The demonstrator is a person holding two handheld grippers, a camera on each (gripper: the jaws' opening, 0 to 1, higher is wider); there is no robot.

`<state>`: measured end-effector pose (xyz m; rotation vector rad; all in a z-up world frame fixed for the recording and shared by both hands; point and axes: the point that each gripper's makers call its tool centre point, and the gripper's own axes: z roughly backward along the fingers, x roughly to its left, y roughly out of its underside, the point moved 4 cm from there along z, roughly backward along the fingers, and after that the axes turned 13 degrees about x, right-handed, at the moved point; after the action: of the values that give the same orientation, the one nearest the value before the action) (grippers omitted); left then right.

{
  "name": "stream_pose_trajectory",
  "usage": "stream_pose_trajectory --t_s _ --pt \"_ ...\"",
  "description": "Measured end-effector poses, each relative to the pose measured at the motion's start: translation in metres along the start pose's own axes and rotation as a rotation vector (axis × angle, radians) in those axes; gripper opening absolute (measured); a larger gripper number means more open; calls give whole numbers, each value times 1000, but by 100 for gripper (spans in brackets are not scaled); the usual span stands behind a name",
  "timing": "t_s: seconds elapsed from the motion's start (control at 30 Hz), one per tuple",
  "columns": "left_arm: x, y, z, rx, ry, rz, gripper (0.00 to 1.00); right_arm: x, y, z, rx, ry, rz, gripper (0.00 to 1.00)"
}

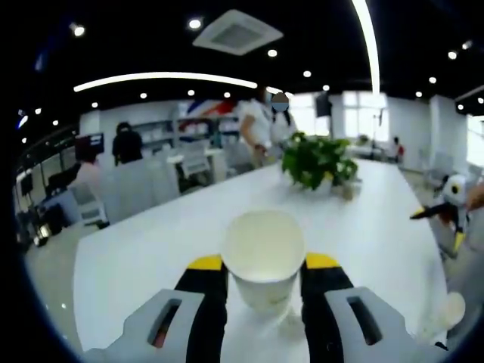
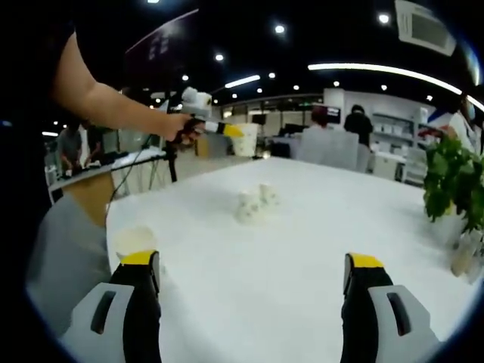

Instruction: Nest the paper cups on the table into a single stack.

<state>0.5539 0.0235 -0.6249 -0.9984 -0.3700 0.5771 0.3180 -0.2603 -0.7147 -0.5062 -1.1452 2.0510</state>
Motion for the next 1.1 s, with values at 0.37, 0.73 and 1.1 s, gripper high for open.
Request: stream_pose_trajectory --t_s 0.37,0.73,1.1 --pt "-45 -6 30 -31 61 -28 36 4 -3 4 -18 -12 1 100" --pt "-75 -6 47 -35 83 -57 36 4 -5 8 -24 3 21 100" --pt "-117 3 57 -36 127 -90 36 11 -2 17 -29 2 25 100"
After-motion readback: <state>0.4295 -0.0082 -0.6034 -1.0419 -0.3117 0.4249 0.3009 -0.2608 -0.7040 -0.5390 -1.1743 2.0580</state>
